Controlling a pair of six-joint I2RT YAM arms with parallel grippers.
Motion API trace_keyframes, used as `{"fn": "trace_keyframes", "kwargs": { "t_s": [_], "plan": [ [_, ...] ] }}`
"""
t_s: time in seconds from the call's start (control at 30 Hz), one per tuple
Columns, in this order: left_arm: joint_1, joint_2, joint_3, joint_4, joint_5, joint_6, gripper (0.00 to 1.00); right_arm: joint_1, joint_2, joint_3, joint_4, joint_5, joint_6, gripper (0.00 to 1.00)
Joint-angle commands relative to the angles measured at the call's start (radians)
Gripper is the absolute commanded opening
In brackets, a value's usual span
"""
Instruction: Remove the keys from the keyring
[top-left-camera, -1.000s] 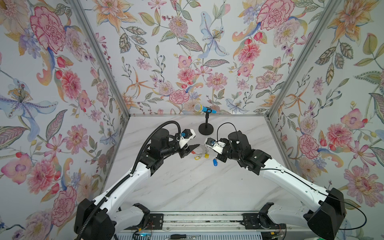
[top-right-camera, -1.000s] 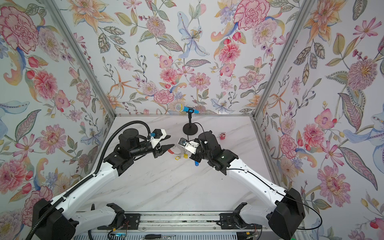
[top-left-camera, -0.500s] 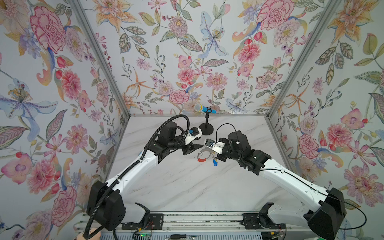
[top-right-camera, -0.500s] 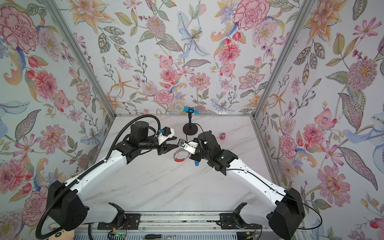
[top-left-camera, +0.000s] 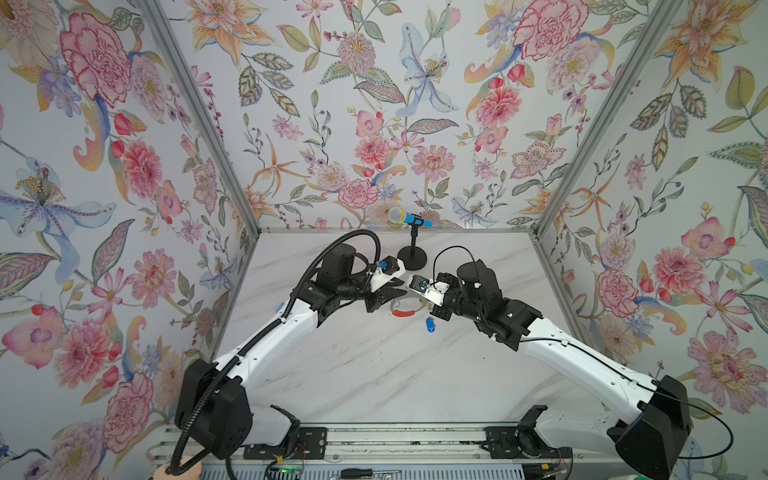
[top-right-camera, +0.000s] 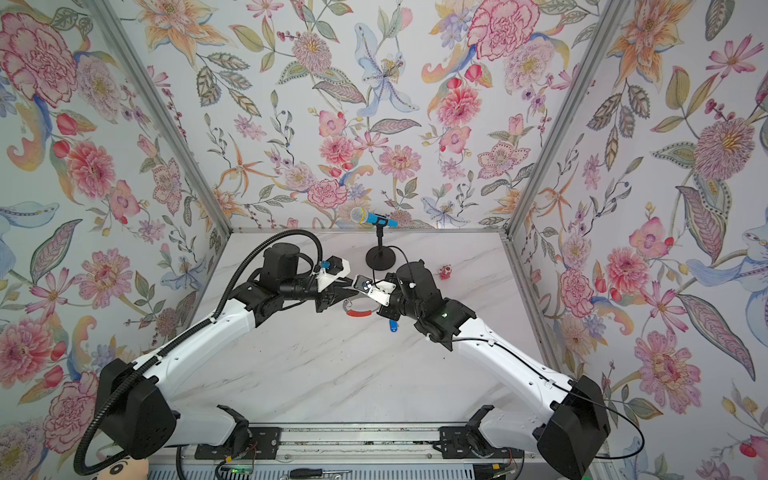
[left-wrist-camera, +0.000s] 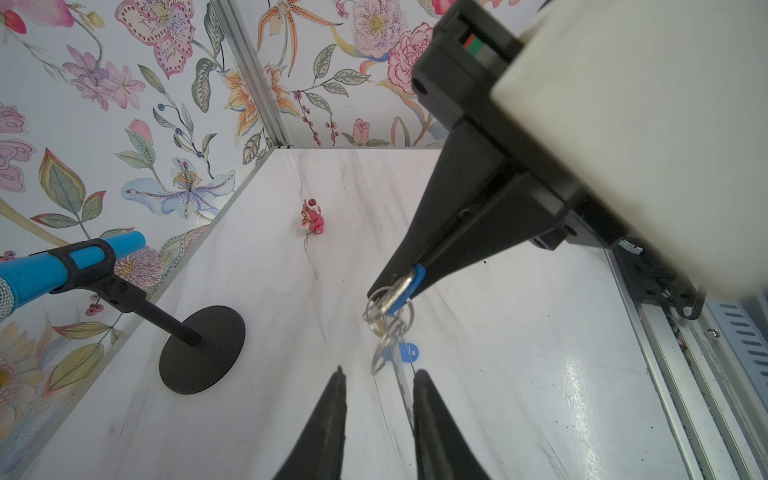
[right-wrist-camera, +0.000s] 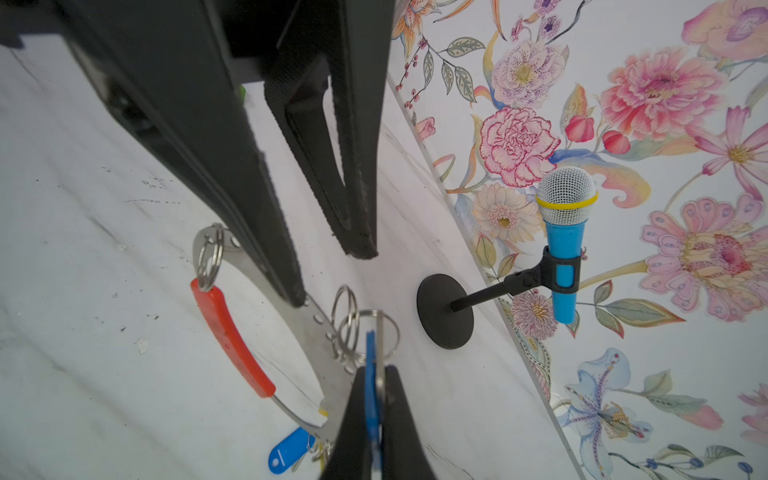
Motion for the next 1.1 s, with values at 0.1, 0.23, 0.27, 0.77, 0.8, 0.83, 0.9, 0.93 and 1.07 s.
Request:
{"fn": "trace_keyframes", "kwargs": {
  "t_s": [0.1, 0.23, 0.27, 0.77, 0.8, 0.83, 0.9, 0.93, 1.07],
  "plan": [
    [-0.005, 0.027, 0.014, -0.018, 0.033, 0.011, 0.28, 0.012, -0.009, 0.011, 0.042, -0.028, -0.005, 0.0],
    [-0.005, 0.028, 0.025, -0.024, 0.033, 0.013, 0.25, 0.016, -0.004, 0.01, 0.039, -0.029, -0.006, 0.0],
    [-0.004, 0.028, 0.027, -0.024, 0.034, 0.014, 0.24, 0.017, -0.003, 0.011, 0.036, -0.027, -0.006, 0.0],
    [-0.007, 0.023, 0.049, 0.013, 0.038, -0.015, 0.16, 0.027, -0.01, -0.003, 0.036, -0.02, -0.002, 0.0],
    [-0.008, 0.026, 0.049, 0.01, 0.04, -0.016, 0.14, 0.027, -0.012, -0.005, 0.038, -0.02, 0.0, 0.0],
    [-0.01, 0.028, 0.054, 0.005, 0.04, -0.013, 0.13, 0.027, -0.011, -0.006, 0.038, -0.019, 0.0, 0.0],
    [-0.014, 0.031, 0.06, -0.003, 0.04, -0.007, 0.11, 0.027, -0.011, -0.007, 0.038, -0.014, 0.0, 0.0],
    [-0.015, 0.03, 0.06, -0.003, 0.039, -0.006, 0.09, 0.028, -0.01, -0.008, 0.038, -0.012, -0.001, 0.0],
    [-0.018, 0.028, 0.06, -0.003, 0.037, -0.007, 0.02, 0.026, -0.016, -0.013, 0.036, -0.001, 0.001, 0.0]
  ]
}}
